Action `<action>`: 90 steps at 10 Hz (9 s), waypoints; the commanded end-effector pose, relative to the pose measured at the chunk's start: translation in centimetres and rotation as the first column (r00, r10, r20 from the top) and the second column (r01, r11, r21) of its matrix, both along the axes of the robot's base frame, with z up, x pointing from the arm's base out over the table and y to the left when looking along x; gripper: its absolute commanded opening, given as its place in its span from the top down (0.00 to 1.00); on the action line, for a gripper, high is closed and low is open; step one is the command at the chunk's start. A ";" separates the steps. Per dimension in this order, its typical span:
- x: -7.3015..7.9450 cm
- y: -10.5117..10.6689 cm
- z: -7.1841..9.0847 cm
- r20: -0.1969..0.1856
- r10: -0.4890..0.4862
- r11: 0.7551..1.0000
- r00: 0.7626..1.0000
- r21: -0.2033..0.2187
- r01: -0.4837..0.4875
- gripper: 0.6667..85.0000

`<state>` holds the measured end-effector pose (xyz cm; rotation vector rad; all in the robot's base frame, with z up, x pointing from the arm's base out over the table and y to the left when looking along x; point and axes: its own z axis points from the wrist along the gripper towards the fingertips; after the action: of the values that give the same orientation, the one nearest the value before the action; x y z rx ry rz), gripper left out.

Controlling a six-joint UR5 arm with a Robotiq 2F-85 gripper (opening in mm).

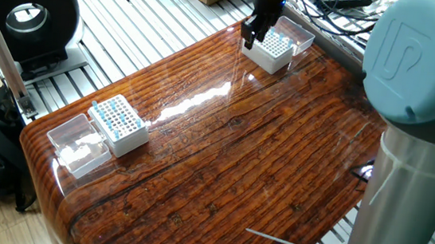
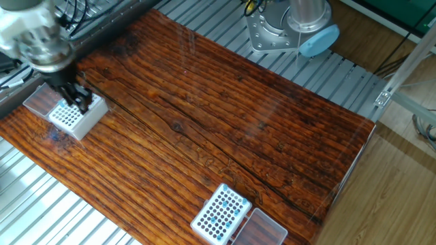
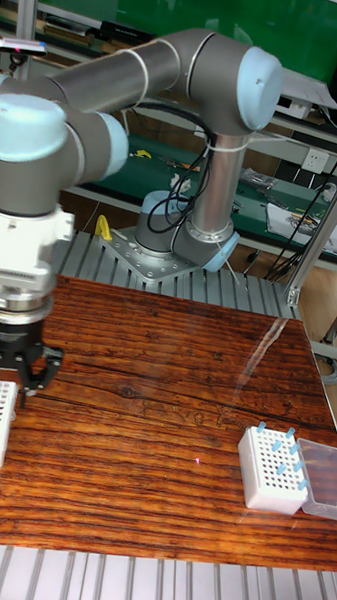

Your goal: Transfer all medium pipette tips from one holder to another

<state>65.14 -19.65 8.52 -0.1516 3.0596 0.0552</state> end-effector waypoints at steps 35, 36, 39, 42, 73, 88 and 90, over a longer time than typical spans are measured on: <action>1.2 -4.9 -2.1 -0.019 0.108 0.994 0.994 -0.025 -0.108 0.86; 1.2 -4.7 -2.0 -0.021 0.105 0.994 0.994 -0.025 -0.105 0.89; 1.4 -4.4 -1.1 -0.030 0.100 0.995 0.995 -0.025 -0.101 0.94; 1.7 -4.5 0.6 -0.052 0.105 0.994 0.993 -0.029 -0.106 0.96; 0.1 26.6 6.2 0.010 0.138 0.988 0.990 -0.065 -0.137 0.99; -1.8 42.1 4.8 -0.004 0.067 0.998 0.998 0.021 -0.067 0.99; -2.5 41.5 4.3 -0.012 0.077 0.997 0.997 -0.004 -0.077 0.99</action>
<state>63.50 21.60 13.33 -0.2743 3.0556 0.0550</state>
